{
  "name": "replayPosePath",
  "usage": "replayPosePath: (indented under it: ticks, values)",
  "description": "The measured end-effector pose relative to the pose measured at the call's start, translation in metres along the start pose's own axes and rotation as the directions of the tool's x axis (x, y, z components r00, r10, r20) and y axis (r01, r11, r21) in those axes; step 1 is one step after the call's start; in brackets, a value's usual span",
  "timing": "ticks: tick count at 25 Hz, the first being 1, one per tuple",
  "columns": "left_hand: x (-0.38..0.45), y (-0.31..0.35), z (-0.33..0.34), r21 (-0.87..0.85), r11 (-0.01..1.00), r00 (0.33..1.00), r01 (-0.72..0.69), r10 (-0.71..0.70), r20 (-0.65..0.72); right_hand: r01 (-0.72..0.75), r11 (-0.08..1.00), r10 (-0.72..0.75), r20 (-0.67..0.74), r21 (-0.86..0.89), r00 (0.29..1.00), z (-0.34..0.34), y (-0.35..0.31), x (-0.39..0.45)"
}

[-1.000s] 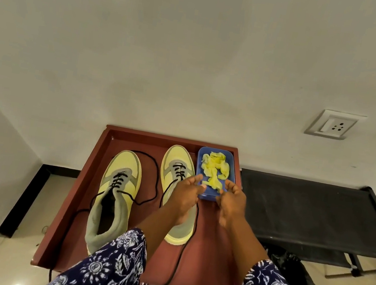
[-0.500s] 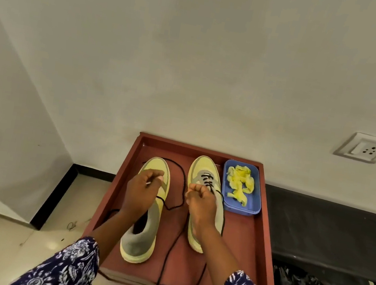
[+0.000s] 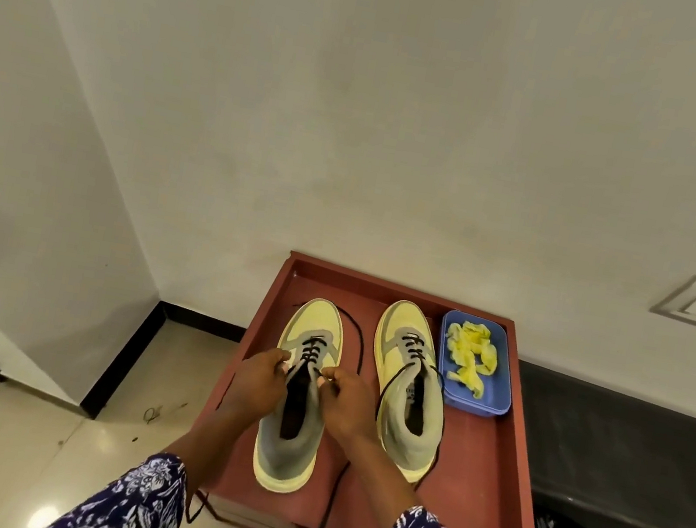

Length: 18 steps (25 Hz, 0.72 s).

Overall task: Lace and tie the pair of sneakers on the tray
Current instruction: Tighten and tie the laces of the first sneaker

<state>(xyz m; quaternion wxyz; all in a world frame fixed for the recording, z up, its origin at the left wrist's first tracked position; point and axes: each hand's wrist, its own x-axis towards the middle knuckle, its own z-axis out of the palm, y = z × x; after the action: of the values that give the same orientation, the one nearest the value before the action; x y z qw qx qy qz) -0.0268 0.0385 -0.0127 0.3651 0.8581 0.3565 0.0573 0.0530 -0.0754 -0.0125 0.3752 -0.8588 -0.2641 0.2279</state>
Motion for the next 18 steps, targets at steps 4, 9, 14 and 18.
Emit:
replayPosePath:
  ticks: [4,9,14,18]
  values:
    - [0.007,-0.003,-0.004,0.18,0.982,0.992,-0.054,0.032,0.125,-0.035,0.999,0.035,-0.033,-0.013,0.999,0.003,0.001,0.004]
    - [0.004,-0.009,-0.004,0.199,0.978,0.992,-0.058,0.035,0.118,-0.071,0.997,0.07,-0.039,-0.02,0.997,-0.001,-0.003,0.002]
    - [-0.001,-0.005,-0.004,0.188,0.982,0.993,-0.028,0.005,0.122,-0.083,0.997,0.083,-0.043,-0.004,0.996,-0.009,0.001,-0.004]
    - [-0.004,-0.003,-0.005,0.172,0.985,0.991,0.001,-0.024,0.129,-0.159,0.985,0.161,-0.024,0.073,0.987,-0.007,0.006,-0.006]
